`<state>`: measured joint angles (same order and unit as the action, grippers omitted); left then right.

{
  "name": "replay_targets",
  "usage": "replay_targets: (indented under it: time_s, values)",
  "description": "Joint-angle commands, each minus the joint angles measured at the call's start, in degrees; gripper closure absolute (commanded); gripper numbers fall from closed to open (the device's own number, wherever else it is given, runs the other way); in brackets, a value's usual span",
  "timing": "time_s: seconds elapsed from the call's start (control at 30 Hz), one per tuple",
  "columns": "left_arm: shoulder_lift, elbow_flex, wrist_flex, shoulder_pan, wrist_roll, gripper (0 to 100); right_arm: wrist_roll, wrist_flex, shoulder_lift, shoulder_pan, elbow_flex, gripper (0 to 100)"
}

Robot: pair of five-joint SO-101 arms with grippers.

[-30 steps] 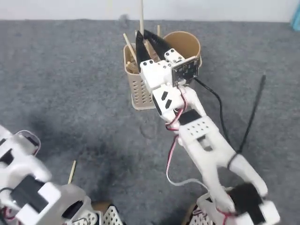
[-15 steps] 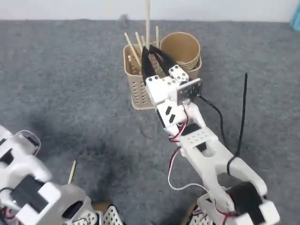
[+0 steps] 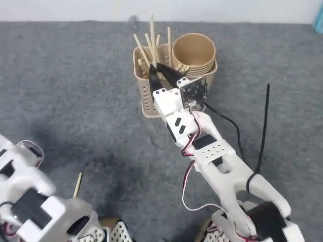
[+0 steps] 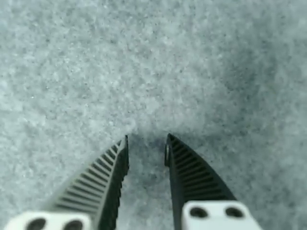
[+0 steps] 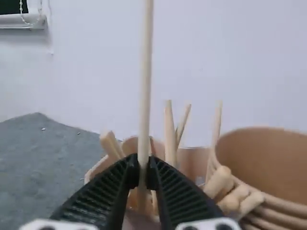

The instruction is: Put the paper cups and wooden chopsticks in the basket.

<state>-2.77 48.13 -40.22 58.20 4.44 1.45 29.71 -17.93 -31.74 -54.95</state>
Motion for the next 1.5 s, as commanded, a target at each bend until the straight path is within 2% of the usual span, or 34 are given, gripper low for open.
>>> replay_targets:
  time_s: [0.0,0.23,0.5,0.6,0.8,1.0,1.17,1.3,1.47]
  values:
    - [-1.14,-0.22,1.14,-0.62,-0.53,88,0.62,-4.79,-6.37,-1.10,3.96,89.1]
    - [-1.14,-0.31,1.14,-0.62,-0.53,88,0.53,-14.99,-17.71,-3.74,4.66,88.3]
    - [-1.14,-0.31,0.88,-0.70,-0.53,88,0.62,-35.82,-31.52,-4.09,6.42,88.5]
    - [-1.14,-0.75,0.09,-2.02,-1.58,88,3.43,-45.23,-37.67,-3.74,6.42,88.6]
    - [-1.14,-9.89,-16.00,-4.04,-10.02,88,8.79,-65.71,-49.54,-1.63,6.24,88.6]
    - [-1.14,-18.15,-34.29,-4.13,-24.88,91,10.29,-81.89,-56.04,-0.48,5.63,88.6]
    - [-1.14,-16.48,-41.58,-5.63,-36.66,94,10.46,-83.21,-56.13,2.59,0.09,88.7]
    - [-3.16,-12.62,-40.09,-7.12,-39.82,94,10.46,-78.64,-56.57,2.77,-8.18,88.7]
    - [-19.96,-1.19,-36.22,-10.64,-39.65,94,10.46,-71.08,-56.31,2.68,-16.26,88.7]
